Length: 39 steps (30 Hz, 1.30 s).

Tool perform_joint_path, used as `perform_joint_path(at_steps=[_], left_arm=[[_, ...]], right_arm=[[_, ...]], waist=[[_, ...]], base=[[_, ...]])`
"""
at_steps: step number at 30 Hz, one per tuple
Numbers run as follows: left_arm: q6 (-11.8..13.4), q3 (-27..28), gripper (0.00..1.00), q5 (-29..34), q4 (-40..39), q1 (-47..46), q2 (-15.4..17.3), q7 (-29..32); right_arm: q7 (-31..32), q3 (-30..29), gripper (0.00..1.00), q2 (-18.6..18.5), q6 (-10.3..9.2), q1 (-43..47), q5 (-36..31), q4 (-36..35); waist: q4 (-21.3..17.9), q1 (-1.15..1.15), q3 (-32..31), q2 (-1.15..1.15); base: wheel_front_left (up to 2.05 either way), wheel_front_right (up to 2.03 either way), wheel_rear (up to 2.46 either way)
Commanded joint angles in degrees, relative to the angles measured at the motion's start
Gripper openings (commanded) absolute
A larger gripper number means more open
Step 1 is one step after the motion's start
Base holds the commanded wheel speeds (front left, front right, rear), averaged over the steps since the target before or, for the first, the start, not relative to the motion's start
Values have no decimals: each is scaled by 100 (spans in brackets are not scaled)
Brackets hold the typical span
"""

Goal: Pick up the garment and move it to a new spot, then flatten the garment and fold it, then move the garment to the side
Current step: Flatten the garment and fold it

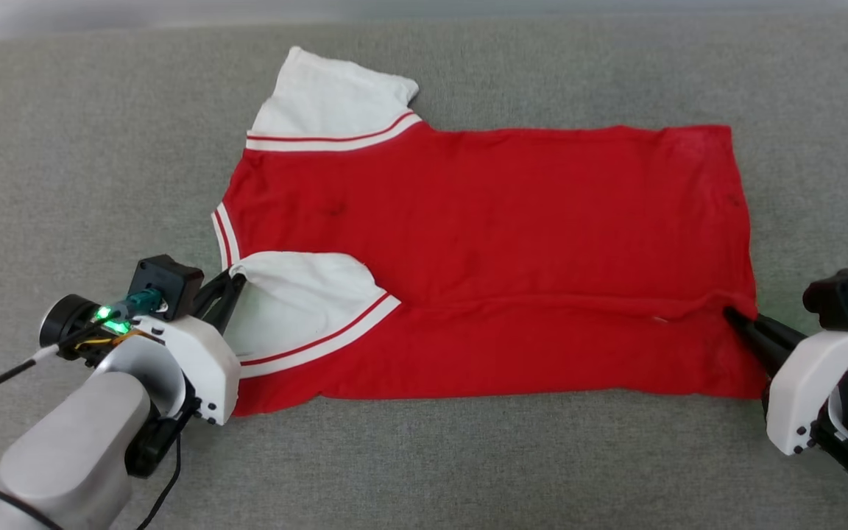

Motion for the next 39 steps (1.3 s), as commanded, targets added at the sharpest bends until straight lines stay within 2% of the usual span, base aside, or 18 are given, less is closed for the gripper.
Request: perform_joint_path(at_steps=[1,7,8,9,10,11,14,16,20,24,29,35,39], left_arm=[[-49,2,0,-6,123,-111,-57,-41],[-362,-184,0,24,992,-284,-448,-114],[-412,-183,3,-29,1103,-286,-511,-133],[-456,-186,49,-40,1219,-314,-531,-154],[-488,-191,100,-13,1309,-364,-541,-189],[-498,-190,100,-2,1377,-397,-553,-224],[-558,-96,100,-91,1434,-510,-560,-311],[-576,-49,100,-79,1349,-621,-434,-293],[-636,-2,100,-202,1007,-762,-161,126],[-707,-1,100,-472,532,-960,178,1033],[-855,-199,100,-981,-97,-1162,521,2644],[-906,-367,100,-1810,-368,-1149,659,4226],[-872,-483,100,-2045,-259,-1007,597,4666]], right_arm=[[13,44,0,27,-2,-129,-62,79],[-7,388,0,133,-3,-355,-118,519],[-30,419,0,145,-2,-373,-101,555],[-84,447,9,146,-2,-400,-96,560],[-131,460,43,137,-2,-416,-104,563],[-172,482,100,115,-1,-425,-119,546],[-330,455,100,76,-1,-364,-116,468],[-399,422,100,48,-2,-310,-116,390],[-414,317,100,-22,-2,-171,-140,214],[-334,198,100,-49,-2,-71,-163,35],[-242,52,100,-14,-2,-4,-220,-130],[-117,28,100,79,-2,-106,-281,-303],[-14,110,100,128,-2,-206,-278,-363]], waist=[[11,-1,157,0],[52,-1,235,0],[64,-1,204,0],[76,-1,169,0],[91,-1,121,0],[105,-1,63,0],[158,-1,-148,0],[184,-1,-283,0],[240,-1,-483,0],[274,-1,-577,0],[291,-1,-576,0],[225,-1,-443,0],[113,-1,-352,0]], base=[[0,0,0],[0,0,0],[0,0,0],[0,0,0],[0,0,0],[0,0,0],[0,0,0],[0,0,0],[0,0,0],[0,0,0],[0,0,0],[0,0,0],[0,0,0]])
